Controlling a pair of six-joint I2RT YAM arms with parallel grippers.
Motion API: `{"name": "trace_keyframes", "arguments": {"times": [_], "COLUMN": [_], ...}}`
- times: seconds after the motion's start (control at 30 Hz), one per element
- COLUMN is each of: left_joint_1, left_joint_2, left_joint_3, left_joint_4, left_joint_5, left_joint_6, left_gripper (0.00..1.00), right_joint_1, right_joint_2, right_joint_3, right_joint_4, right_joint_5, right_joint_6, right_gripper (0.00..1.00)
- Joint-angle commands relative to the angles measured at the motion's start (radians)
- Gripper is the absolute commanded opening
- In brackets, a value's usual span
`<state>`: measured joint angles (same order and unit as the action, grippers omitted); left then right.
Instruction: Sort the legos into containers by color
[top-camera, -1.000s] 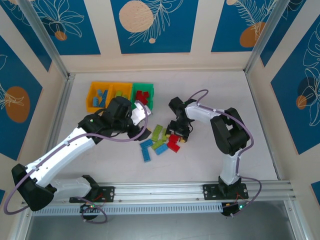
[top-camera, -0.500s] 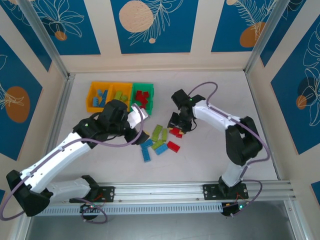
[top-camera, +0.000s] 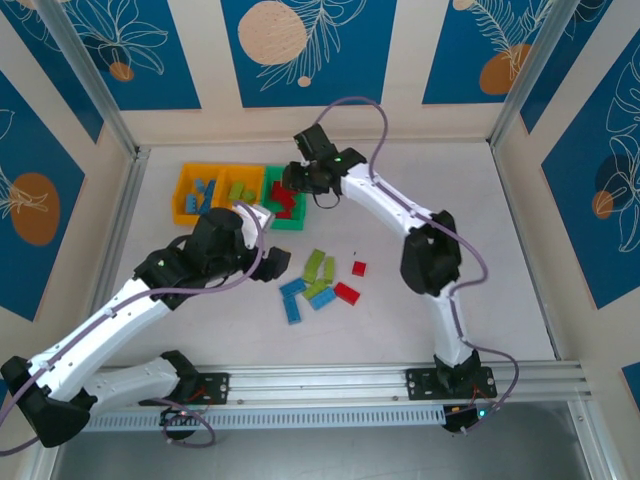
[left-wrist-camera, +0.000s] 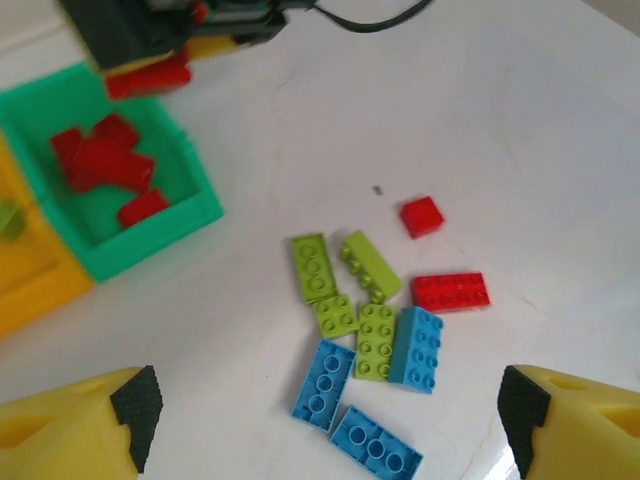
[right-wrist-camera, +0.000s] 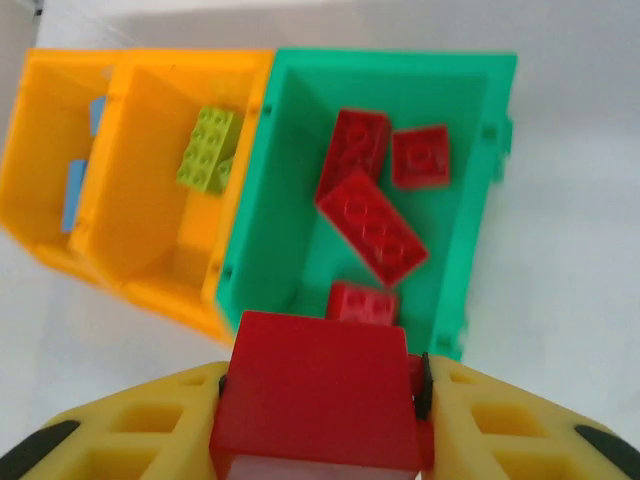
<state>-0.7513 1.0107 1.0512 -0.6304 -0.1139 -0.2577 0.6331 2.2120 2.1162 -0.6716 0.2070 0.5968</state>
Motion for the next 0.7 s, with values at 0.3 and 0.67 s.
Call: {"name": "trace_keyframes", "arguments": {"times": [0.3, 0.67], "left_joint_1": [-0.003, -0.105], "left_joint_2": [0.031, 0.392], "left_joint_3": [-0.137, -0.024], "left_joint_4": [-0.134, -0.291], "left_joint_5": [-0.114, 0.235], "left_joint_6": [-0.780, -0.701], "left_gripper": [0.80, 0.76], "right_joint_1": [-0.005, -0.090], "right_joint_2": [0.144, -0.267], "right_joint_3": [0.380, -0.096], "right_joint_4": [-0.222, -0.145], "right_joint_5": [0.025, 0.063], "right_joint_6": [-0.184, -0.177], "right_gripper": [0.65, 0.66]}}
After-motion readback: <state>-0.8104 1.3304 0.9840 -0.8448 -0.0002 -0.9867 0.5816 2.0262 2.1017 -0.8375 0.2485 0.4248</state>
